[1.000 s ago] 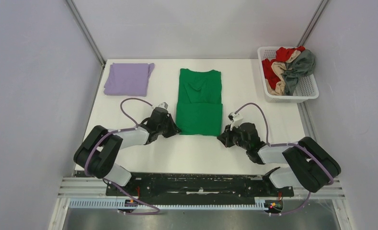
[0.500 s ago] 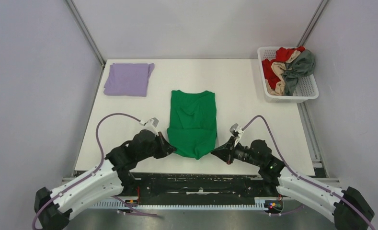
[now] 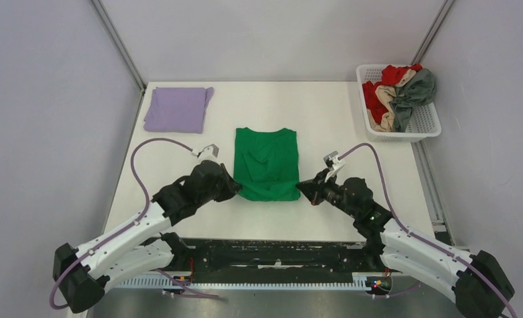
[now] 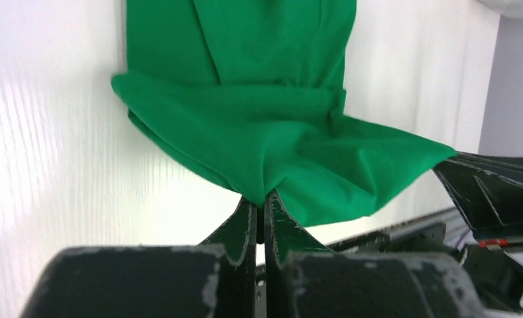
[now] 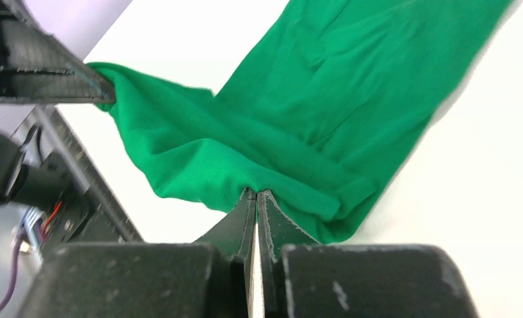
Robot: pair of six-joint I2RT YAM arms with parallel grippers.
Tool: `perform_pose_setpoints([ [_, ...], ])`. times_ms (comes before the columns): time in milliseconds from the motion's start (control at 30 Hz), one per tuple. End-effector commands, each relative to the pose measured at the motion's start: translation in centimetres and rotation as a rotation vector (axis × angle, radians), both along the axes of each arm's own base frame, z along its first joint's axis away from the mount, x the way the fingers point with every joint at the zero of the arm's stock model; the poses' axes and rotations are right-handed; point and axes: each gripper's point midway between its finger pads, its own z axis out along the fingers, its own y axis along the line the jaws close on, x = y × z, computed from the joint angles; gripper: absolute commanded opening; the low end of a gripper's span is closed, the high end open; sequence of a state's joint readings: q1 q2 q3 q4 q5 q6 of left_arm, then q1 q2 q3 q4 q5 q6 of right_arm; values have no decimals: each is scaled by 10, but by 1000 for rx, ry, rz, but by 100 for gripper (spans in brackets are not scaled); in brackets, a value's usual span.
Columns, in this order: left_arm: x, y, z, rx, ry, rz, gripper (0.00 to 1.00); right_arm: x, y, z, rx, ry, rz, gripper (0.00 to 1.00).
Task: Fold and stack the t-shirts
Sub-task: Fold the long partially folded tshirt into a neat square
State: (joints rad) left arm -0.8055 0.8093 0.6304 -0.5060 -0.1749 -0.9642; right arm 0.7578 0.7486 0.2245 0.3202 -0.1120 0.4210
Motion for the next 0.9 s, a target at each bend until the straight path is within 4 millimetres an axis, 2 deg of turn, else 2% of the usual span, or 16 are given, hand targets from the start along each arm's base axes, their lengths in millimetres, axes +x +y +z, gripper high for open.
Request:
perform_pose_setpoints([
  [0, 54, 1, 35, 60, -139, 48, 2, 52, -18, 41, 27, -83, -175, 0],
  [200, 114, -1, 49, 48, -164, 72, 2, 89, -26, 51, -12, -93, -228, 0],
  [400, 161, 1, 58, 102, -197, 106, 2, 128, -28, 64, -33, -112, -269, 0],
  [700, 220, 11, 37, 124, -160, 133, 2, 180, -25, 60, -22, -100, -266, 0],
  [867, 248, 14, 18, 111, -124, 136, 2, 206, -27, 48, -43, -85, -301, 0],
])
